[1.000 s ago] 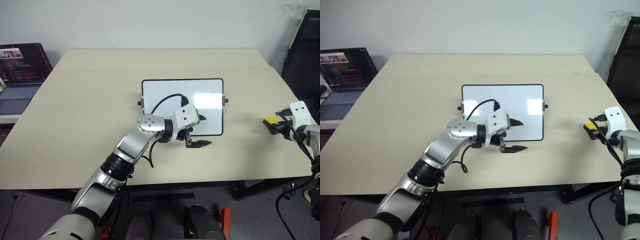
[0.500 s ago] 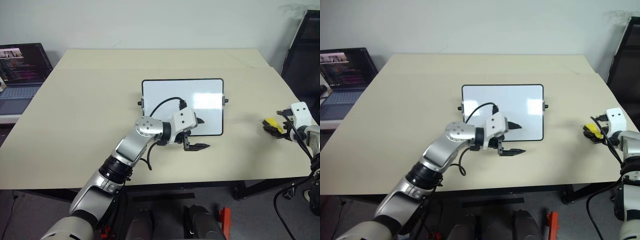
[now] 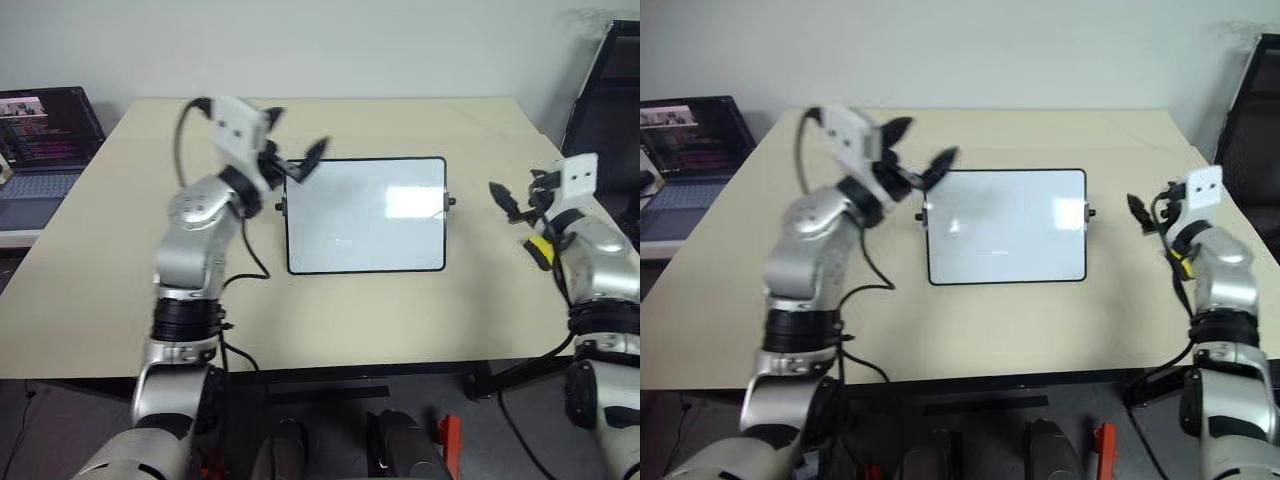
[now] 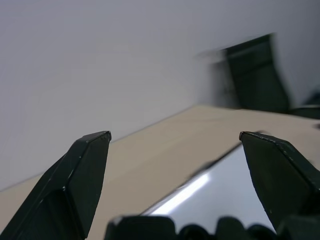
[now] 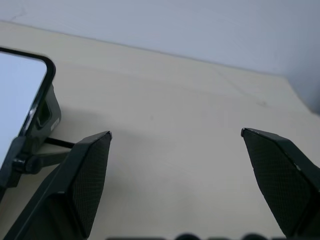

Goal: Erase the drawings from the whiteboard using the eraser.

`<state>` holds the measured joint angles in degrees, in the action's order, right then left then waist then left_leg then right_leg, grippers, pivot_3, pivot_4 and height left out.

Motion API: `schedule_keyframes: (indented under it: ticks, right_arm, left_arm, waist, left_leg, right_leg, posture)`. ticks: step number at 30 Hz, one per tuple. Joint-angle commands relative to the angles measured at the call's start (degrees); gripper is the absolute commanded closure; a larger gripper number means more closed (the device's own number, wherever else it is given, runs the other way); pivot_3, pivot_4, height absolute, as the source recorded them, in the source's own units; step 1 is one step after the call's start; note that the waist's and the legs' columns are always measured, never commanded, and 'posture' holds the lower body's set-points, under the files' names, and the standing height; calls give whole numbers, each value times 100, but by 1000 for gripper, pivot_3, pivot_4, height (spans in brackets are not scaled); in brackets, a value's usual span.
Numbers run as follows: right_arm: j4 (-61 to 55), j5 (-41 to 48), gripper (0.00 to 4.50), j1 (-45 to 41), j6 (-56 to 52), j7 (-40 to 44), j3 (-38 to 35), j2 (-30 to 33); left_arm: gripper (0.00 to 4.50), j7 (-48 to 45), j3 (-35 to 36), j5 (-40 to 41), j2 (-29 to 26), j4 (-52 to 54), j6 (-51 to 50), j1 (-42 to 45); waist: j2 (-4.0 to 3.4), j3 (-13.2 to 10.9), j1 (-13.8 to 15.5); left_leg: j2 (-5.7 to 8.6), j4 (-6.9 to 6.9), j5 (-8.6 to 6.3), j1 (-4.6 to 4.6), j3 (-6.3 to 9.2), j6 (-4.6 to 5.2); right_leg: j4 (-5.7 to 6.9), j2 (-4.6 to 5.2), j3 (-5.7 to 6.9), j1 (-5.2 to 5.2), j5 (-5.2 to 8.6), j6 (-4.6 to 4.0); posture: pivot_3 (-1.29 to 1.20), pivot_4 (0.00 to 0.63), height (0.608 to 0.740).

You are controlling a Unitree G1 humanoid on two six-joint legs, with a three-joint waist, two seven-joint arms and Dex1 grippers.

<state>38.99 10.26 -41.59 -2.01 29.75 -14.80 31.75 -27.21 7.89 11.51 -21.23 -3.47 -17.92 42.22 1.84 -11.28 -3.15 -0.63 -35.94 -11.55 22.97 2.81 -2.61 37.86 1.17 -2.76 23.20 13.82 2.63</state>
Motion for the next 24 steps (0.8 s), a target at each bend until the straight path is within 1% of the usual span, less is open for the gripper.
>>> schedule_keyframes:
  ticks: [1,3,8,12,14,18,24]
  right_arm:
    - [341,85,67,-12,818,-537,-351,-131]
    - [581,110,67,12,1075,-686,-385,-259]
    - [740,160,67,162,1431,-616,-339,-554]
    - [757,126,67,346,1584,-681,-277,-808]
    - [804,110,67,423,1695,-796,-280,-921]
    - [809,27,67,579,1910,-1112,-250,-1127]
    - [881,-46,67,639,2048,-1467,-206,-1290]
  left_arm:
    - [0,448,438,-205,-207,-261,469,-446]
    - [0,649,602,-228,-205,-459,670,-754]
    - [0,1421,943,-346,6,-1164,1395,-1176]
    - [0,1675,858,-422,311,-1549,1869,-1544]
    - [0,1725,811,-368,495,-1700,1987,-1593]
    - [0,1865,742,-459,682,-2160,2352,-1616]
    - [0,1979,717,-486,607,-2774,2684,-1454]
  waist:
    - [0,0,16]
    - [0,0,54]
    - [1,0,119]
    - [1,0,127]
    - [1,0,134]
    - [1,1,131]
    - [1,1,115]
  left_leg:
    - [2,0,0,3,0,0]
    - [6,1,0,5,-1,0]
    - [3,1,-1,7,4,0]
    - [3,1,0,3,3,0]
    - [3,1,0,4,3,0]
    - [3,-1,0,3,4,0]
    - [2,0,0,0,2,0]
  right_leg:
    - [-3,2,0,1,-3,-4]
    - [-6,10,2,1,-10,-15]
    - [-8,9,9,1,-12,-19]
    - [-5,8,7,-1,-13,-19]
    - [-5,9,8,-1,-13,-20]
    - [-1,7,9,-1,-13,-20]
    - [2,5,7,-1,-13,-20]
  posture:
    - [0,150,740]
    - [0,150,740]
    - [0,150,740]
    - [0,150,740]
    - [0,150,740]
    - [0,150,740]
    - [0,150,740]
